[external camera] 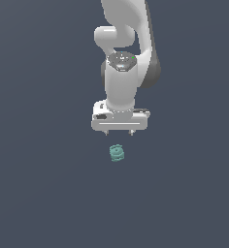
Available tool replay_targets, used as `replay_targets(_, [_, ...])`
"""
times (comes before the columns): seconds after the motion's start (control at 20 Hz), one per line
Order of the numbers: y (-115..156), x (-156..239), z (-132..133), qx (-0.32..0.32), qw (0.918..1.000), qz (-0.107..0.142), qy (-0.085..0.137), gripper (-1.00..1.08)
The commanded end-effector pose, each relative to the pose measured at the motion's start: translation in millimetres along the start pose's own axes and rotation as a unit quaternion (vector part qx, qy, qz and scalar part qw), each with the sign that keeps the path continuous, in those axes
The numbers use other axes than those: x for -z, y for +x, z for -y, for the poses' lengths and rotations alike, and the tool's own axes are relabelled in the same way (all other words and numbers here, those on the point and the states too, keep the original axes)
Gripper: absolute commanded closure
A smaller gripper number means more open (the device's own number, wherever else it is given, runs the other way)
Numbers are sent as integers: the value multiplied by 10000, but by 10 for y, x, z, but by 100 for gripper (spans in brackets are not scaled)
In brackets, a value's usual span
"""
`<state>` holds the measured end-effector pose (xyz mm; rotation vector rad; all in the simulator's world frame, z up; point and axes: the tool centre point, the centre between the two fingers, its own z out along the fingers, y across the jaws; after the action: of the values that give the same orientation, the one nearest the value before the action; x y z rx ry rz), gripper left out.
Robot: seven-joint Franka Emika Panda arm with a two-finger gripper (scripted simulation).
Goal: Pick up the object and move it to a goal position.
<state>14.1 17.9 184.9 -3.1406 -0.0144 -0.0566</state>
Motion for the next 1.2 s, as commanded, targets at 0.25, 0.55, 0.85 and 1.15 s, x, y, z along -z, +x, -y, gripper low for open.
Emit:
replay_targets(0.25, [25,34,-86,77,9999,-29,-77,-92])
replay_targets(0.55, [46,83,-174,139,9998,-60,-154,-92])
replay_targets(0.85, [64,-30,-158,241,9996,-30,-140,-92])
replay_targets(1.15, [106,-352,-126,537,9985,48,-98,-92])
